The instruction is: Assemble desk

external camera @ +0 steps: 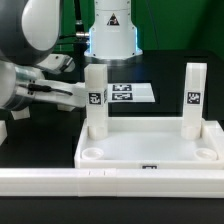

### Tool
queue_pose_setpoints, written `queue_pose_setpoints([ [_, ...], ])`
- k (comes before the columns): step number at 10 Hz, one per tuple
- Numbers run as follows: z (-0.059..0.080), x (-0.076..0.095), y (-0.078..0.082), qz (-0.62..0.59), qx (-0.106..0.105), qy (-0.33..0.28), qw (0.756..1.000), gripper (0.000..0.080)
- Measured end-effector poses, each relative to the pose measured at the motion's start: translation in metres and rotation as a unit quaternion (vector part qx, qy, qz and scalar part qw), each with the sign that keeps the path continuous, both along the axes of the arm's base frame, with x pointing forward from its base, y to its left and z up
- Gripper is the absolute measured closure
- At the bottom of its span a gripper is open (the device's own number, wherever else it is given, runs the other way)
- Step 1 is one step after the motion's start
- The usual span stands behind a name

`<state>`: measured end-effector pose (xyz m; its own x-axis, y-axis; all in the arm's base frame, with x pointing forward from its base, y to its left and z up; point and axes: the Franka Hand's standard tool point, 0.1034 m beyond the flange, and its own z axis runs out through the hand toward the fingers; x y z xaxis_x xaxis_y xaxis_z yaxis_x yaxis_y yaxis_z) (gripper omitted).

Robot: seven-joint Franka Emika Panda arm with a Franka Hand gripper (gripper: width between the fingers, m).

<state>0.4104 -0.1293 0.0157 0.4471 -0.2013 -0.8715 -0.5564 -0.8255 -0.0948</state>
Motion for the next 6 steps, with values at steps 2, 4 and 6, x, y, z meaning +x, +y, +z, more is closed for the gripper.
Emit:
queue_pose_setpoints([
  [2, -0.0020, -0.0026, 0.0009, 0.000, -0.010, 0.009, 1.000, 0.0151],
  [4, -0.0024, -0.0040, 0.0017, 0.001, -0.011, 0.011, 1.000, 0.0151],
  [6, -0.0027, -0.0047, 0.0021, 0.000, -0.012, 0.013, 1.000, 0.0411],
])
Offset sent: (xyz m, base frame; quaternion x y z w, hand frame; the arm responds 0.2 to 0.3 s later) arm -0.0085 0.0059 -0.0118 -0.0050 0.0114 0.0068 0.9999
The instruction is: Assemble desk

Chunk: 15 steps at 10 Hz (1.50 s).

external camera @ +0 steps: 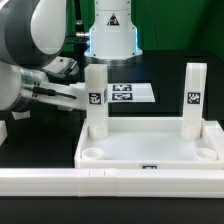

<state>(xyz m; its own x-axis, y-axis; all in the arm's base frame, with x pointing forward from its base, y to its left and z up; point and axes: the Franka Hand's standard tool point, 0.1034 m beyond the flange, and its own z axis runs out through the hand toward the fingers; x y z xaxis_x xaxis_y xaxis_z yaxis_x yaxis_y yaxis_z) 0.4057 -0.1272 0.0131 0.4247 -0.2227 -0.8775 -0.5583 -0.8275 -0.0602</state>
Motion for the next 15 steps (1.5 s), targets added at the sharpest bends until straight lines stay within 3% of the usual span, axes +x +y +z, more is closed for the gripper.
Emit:
queue_pose_setpoints([
  [1, 0.000, 0.000, 0.000, 0.000, 0.000, 0.000, 1.000, 0.0510],
  [7, 0.003, 0.003, -0.005, 0.000, 0.003, -0.007, 1.000, 0.0509],
  [9, 0.018, 0.018, -0.011, 0.005, 0.004, -0.030, 1.000, 0.0509],
  [11, 0.058, 0.042, -0.015, 0.055, 0.029, -0.084, 0.995, 0.0509],
  [12, 0.073, 0.056, -0.014, 0.069, 0.028, -0.107, 0.991, 0.0509],
  [15, 0.065, 0.055, -0.017, 0.067, 0.019, -0.116, 0.991, 0.0509],
])
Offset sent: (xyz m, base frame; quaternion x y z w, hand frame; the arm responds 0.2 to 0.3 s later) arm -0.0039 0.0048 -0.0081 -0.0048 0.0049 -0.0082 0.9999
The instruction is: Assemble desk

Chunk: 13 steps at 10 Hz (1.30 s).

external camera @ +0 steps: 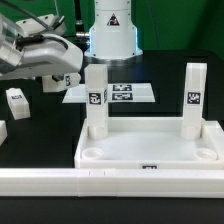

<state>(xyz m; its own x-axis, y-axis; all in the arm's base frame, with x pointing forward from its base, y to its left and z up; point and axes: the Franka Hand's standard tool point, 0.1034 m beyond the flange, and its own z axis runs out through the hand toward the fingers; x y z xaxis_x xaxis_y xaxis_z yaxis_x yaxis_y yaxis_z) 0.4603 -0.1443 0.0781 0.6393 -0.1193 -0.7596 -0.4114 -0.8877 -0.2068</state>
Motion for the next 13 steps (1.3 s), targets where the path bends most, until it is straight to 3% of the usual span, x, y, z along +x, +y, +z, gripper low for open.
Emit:
queue_pose_setpoints([
  [1, -0.003, 0.011, -0.004, -0.002, -0.020, -0.038, 0.999, 0.0509],
  [3, 0.022, 0.033, -0.005, -0.005, -0.036, -0.095, 0.995, 0.0509],
  [5, 0.044, 0.061, -0.006, -0.008, -0.065, -0.156, 0.986, 0.0509],
  [9, 0.041, 0.072, -0.014, -0.024, -0.131, -0.270, 0.954, 0.0509],
  [10, 0.047, 0.077, -0.011, -0.026, -0.133, -0.284, 0.949, 0.0509],
  [12, 0.066, 0.112, -0.009, -0.016, -0.173, -0.368, 0.913, 0.0509],
  [13, 0.073, 0.121, -0.006, -0.010, -0.183, -0.394, 0.901, 0.0509],
])
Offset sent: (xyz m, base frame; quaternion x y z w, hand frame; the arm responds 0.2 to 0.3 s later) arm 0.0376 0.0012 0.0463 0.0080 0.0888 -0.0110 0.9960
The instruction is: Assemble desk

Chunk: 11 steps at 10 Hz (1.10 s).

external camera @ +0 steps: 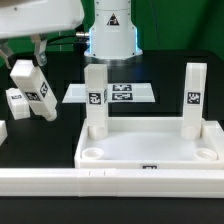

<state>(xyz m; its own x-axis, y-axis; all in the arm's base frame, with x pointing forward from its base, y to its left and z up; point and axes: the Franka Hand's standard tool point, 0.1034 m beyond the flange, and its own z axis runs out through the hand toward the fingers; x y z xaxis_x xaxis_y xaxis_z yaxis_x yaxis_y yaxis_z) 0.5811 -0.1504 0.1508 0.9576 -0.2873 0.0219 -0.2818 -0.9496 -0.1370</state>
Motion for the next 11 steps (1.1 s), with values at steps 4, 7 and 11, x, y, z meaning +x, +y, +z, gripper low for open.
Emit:
queue_pose_setpoints([
  [4, -0.004, 0.004, -0.010, -0.016, -0.066, -0.100, 0.993, 0.0509],
  [7, 0.010, 0.039, 0.047, 0.033, -0.063, -0.111, 0.991, 0.0509],
  [11, 0.009, 0.046, 0.060, 0.043, -0.057, -0.102, 0.992, 0.0509],
])
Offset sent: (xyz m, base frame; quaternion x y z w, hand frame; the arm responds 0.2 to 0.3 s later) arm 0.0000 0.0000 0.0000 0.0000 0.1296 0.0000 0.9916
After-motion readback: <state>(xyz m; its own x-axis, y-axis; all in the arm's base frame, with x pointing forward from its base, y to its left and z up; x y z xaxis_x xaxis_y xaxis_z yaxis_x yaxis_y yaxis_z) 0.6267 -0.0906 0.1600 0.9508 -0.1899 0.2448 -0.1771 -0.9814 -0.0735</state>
